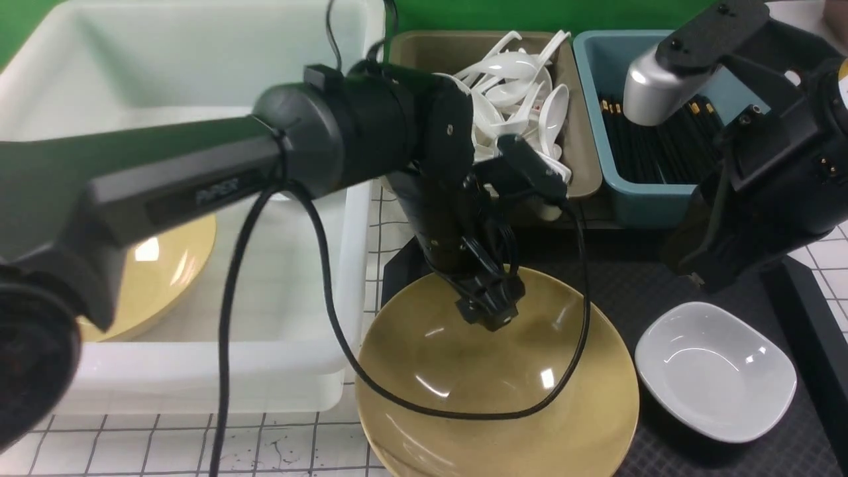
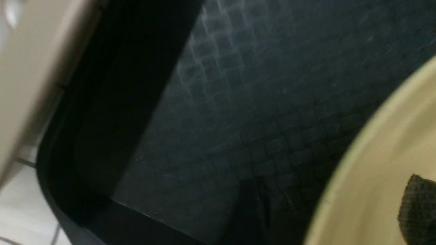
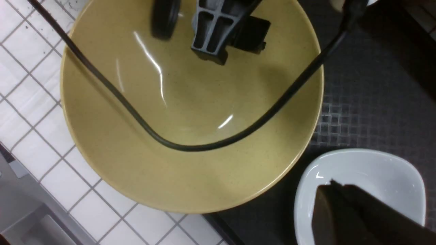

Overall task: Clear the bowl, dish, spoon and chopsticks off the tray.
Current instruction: Use the left arm to grab the yellow noodle bowl on the left, then use the left arm to put the noodle bowl into the large storage box on the left

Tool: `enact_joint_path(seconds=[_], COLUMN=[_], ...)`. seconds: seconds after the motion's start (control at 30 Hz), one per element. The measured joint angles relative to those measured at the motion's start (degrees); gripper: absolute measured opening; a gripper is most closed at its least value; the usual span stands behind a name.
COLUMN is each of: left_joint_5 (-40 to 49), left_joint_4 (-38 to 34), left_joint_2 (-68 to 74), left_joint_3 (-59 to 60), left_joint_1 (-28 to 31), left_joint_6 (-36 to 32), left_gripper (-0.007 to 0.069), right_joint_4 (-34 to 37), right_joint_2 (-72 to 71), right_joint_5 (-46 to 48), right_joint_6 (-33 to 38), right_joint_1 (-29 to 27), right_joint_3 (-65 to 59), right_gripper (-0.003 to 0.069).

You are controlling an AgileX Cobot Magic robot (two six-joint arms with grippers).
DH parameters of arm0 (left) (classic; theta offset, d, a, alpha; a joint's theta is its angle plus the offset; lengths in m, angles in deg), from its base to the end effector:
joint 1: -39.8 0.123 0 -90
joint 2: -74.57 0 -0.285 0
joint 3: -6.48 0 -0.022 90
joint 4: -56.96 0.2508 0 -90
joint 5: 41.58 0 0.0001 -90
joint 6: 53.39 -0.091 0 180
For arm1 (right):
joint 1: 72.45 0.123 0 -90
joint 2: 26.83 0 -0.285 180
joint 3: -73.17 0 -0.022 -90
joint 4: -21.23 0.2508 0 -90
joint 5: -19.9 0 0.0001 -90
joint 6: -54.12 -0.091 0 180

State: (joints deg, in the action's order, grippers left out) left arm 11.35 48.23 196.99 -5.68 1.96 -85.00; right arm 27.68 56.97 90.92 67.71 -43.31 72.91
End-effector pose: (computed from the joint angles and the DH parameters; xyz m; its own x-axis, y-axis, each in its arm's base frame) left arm 0.3267 -0.2677 0.2110 -0.3939 0.8633 -0.3153 0.9057 0.4231 0.0269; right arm 0.2177 0.1324 0.3721 -0.6713 -0.6009 -0.4338 -0.6705 0.7418 0.0101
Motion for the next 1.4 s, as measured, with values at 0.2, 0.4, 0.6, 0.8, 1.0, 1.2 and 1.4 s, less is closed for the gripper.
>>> enact_joint_path(seconds=[0.2, 0.4, 0.6, 0.8, 1.0, 1.2, 1.4], left_joint_5=[1.97, 11.55, 13.42, 14.55, 16.02, 11.76, 5.19], left_joint_4=[0.84, -1.61, -0.14, -5.22, -11.37, -11.56, -12.12], left_joint_2=[0.58, -0.25, -5.47, -14.77, -26.1, -37.58, -39.16], left_joint_3=[-0.14, -5.13, -9.1, -9.18, -4.62, 6.34, 16.02], left_joint_1=[0.0, 0.0, 0.73, 10.54, 29.71, 49.4, 60.45], left_joint_6=[0.83, 5.77, 10.57, 14.88, 15.28, 15.28, 15.55], left_gripper=[0.0213, 0.0046, 0.0006, 0.0007, 0.0007, 0.0007, 0.0007], right_joint_4=[0.0, 0.0, -0.15, 0.11, 0.47, -0.2, -0.47], right_joint_2=[-0.04, -0.11, -1.35, -0.6, 4.45, 6.69, 6.68], right_joint_5=[-0.46, -0.85, -0.85, -1.88, -2.57, -2.56, -3.01], right_joint_6=[0.17, 1.63, 1.69, 3.27, 6.85, 8.97, 9.8], right_joint_1=[0.0, 0.0, 1.24, 9.54, 19.06, 20.82, 20.82], right_joint_3=[0.0, 1.22, 8.13, 17.66, 24.4, 25.7, 25.7], right_gripper=[0.0036, 0.0036, 0.0037, 0.0039, 0.0043, 0.0045, 0.0047])
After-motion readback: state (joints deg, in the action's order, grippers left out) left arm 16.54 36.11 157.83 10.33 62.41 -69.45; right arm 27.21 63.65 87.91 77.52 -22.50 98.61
